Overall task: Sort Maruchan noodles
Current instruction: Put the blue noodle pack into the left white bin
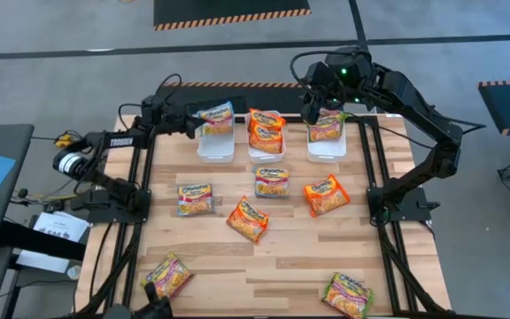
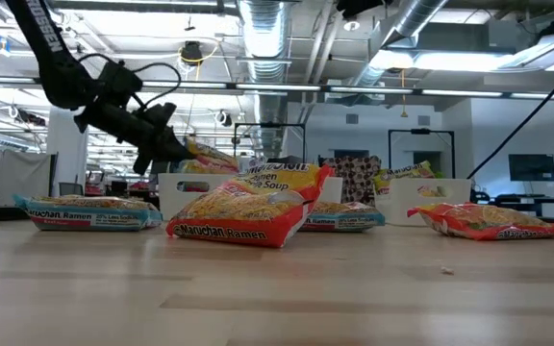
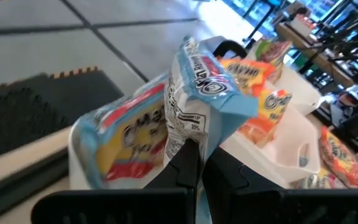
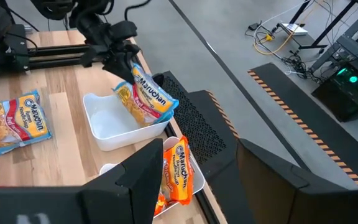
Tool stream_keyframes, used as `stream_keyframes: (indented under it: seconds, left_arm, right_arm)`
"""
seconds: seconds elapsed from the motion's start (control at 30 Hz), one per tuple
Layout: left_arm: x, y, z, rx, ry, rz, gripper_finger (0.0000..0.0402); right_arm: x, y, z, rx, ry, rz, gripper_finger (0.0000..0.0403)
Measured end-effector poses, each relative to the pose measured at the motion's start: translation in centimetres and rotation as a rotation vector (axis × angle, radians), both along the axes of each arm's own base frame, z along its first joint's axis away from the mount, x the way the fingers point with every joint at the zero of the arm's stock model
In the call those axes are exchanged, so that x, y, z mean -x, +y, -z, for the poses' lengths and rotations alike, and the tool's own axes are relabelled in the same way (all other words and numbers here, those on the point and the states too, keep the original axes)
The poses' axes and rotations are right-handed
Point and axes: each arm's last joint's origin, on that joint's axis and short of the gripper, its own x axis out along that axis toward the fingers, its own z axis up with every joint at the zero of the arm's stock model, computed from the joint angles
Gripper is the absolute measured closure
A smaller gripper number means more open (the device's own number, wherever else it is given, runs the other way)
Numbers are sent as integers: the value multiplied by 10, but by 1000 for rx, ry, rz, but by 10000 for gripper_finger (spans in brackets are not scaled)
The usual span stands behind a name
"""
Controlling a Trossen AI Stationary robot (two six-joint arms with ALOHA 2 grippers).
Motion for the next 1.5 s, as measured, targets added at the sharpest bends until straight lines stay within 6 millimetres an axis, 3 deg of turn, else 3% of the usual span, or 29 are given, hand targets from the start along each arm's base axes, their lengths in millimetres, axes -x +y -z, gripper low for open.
stream_keyframes:
  seconds: [0.3, 0.5, 0.83, 1.1, 1.33, 1.5]
  left_arm:
    - [-1, 5, 19, 68, 44, -52, 392]
    - [-2, 6, 26, 136, 41, -69, 342]
    - [-3, 7, 20, 165, -45, -63, 261]
    - [-5, 8, 16, 249, -110, -16, 253]
    - [-10, 17, 3, 179, -114, 4, 253]
    - [-10, 18, 6, 223, -76, 4, 253]
  right_arm:
    - [0, 0, 0, -7, -5, 4, 178]
    - [0, 0, 0, -17, -12, 11, 178]
    - [0, 0, 0, -18, -10, 10, 178]
    - [1, 0, 2, -20, 9, 7, 178]
    - [1, 0, 2, -20, 10, 7, 178]
    - [1, 1, 3, -26, 22, 7, 178]
